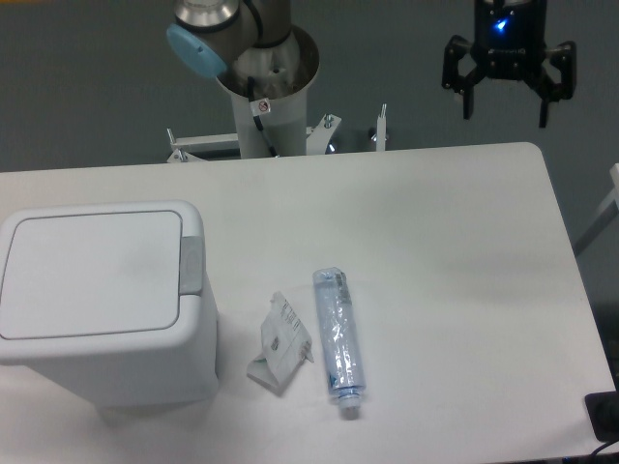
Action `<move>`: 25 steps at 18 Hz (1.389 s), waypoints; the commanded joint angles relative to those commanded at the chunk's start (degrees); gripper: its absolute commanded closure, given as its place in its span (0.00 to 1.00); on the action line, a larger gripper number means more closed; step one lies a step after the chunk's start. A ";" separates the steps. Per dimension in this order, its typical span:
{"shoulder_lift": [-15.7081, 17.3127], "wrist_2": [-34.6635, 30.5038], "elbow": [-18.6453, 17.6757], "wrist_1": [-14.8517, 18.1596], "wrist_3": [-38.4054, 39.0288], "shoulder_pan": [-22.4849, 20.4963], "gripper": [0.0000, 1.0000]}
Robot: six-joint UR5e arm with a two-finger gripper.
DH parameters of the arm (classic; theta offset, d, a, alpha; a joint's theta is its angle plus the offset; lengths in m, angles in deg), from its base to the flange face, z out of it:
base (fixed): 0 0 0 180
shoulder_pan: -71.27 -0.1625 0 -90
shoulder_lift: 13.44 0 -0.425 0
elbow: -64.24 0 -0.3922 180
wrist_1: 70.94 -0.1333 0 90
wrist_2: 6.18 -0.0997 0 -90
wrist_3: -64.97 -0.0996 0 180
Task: Open the trash can
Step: 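Move the gripper down toward the grey button on the trash can lid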
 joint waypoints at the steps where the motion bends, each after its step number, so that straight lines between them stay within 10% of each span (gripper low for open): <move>1: 0.09 0.00 0.00 0.00 0.00 0.00 0.00; 5: -0.52 0.35 1.05 0.09 4.11 0.70 0.00; 16: -9.23 13.42 11.69 0.00 54.28 16.07 0.00; 25: -12.74 17.84 10.55 0.09 66.62 26.62 0.00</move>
